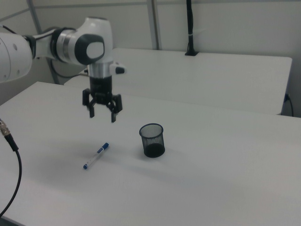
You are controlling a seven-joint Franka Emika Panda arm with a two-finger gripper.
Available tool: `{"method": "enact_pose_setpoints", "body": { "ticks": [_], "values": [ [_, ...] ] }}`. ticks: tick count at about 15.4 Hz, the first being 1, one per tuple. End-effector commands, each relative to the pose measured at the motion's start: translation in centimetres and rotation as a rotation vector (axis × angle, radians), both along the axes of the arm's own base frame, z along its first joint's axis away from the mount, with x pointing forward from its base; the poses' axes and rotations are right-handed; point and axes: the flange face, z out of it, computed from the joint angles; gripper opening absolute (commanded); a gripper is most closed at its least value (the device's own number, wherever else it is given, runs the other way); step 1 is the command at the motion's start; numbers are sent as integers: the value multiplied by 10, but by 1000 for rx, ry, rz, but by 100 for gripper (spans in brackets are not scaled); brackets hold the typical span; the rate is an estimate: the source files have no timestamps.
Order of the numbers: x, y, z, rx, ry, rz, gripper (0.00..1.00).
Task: Insert the marker
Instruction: 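Lower the gripper and close it around the marker's body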
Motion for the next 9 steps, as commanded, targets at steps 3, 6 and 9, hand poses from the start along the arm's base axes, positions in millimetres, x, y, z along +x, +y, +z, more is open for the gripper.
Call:
{"method": "enact_pose_setpoints", "body": {
  "ticks": [3, 6, 9],
  "values": [
    [1, 39, -63, -17, 86, 72, 84],
    [8, 45, -93, -31, 84, 87, 73],
    [10, 47, -116, -72, 104, 113, 62]
  ]
}}
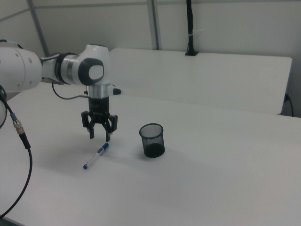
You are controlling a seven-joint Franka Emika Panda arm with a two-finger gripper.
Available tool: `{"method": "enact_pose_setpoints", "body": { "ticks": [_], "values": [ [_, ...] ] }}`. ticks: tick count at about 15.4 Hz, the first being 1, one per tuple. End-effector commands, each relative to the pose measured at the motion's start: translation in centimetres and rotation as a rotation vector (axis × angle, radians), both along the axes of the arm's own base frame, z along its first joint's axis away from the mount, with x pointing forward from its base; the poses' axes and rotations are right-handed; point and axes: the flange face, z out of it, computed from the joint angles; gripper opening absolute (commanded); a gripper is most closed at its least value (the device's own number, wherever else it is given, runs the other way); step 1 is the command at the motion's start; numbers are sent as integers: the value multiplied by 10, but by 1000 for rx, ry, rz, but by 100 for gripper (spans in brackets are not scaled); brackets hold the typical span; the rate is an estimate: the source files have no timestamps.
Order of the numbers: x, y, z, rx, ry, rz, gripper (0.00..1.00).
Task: Insert the marker
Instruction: 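Lower the gripper and close it around the marker's body, then lift the marker and carry it above the black mesh cup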
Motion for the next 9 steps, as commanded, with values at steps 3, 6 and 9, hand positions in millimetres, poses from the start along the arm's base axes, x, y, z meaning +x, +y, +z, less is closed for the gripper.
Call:
{"method": "enact_pose_setpoints", "body": {
  "ticks": [3, 6, 9],
  "values": [
    [3, 9, -35, -29, 10, 47, 60],
    [5, 17, -45, -32, 13, 43, 56],
    [9, 18, -47, -29, -13, 25, 38]
  ]
}}
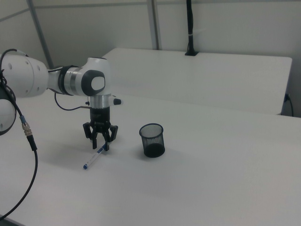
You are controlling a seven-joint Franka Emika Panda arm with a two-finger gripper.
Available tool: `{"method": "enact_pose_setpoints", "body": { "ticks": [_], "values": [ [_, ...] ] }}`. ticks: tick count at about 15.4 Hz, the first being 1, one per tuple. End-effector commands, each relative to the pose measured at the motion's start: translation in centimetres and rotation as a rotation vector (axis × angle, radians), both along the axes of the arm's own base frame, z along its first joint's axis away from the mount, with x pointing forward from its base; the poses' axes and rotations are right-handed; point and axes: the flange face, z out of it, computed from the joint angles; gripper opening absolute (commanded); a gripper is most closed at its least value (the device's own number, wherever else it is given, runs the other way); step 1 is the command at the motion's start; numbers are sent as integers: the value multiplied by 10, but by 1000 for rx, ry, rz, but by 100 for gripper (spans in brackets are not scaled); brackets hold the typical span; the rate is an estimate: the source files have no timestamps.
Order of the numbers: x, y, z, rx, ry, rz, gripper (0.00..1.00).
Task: Insert the marker
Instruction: 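Lift the marker and carry it above the black mesh cup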
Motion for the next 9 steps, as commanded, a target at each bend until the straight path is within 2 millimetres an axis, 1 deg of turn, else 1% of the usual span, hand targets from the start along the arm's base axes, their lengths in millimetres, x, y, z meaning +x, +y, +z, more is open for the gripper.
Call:
{"method": "enact_pose_setpoints", "body": {
  "ticks": [1, 3, 4, 6, 9],
  "values": [
    [6, 8, -1, -6, -60, -19, 34],
    [6, 10, -9, -9, -53, -19, 28],
    [7, 9, -10, -9, -53, -22, 27],
    [7, 9, -10, -9, -53, -22, 19],
    [7, 10, -10, -6, -51, -20, 15]
  ]
}}
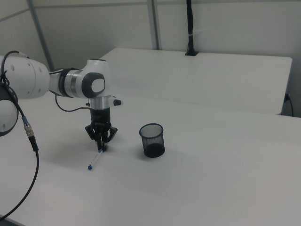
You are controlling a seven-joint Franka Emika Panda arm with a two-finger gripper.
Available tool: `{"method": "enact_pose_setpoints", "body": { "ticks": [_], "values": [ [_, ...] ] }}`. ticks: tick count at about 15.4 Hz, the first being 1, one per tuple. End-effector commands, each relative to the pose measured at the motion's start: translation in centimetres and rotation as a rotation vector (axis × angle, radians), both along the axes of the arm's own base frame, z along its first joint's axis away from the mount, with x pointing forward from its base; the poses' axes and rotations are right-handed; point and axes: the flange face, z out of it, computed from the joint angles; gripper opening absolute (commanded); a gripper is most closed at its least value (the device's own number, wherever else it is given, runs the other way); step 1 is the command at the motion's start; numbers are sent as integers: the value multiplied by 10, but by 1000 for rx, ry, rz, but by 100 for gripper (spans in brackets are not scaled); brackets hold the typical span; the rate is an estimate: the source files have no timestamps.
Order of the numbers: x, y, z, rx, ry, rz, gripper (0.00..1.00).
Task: Insert the marker
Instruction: 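Lift the marker and carry it above the black mesh cup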
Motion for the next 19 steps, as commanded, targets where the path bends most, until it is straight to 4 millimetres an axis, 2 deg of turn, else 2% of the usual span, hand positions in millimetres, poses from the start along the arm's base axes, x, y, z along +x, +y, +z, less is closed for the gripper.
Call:
{"method": "enact_pose_setpoints", "body": {
  "ticks": [1, 2, 4, 7, 8, 11, 12, 13, 15, 16, 19],
  "values": [
    [1, 4, -1, -5, -18, -10, 11],
    [1, 3, 0, -5, -16, -13, 6],
    [5, 3, 17, 1, -37, -17, 1],
    [7, -9, 76, 23, -125, -39, 0],
    [8, -20, 102, 35, -174, -55, 0],
    [7, -68, 183, 80, -368, -125, 0],
    [5, -86, 203, 90, -422, -145, 0],
    [2, -106, 216, 93, -457, -158, 0],
    [3, -144, 231, 106, -552, -200, 0],
    [4, -161, 231, 102, -601, -229, 0],
    [4, -200, 210, 72, -746, -276, 0]
  ]
}}
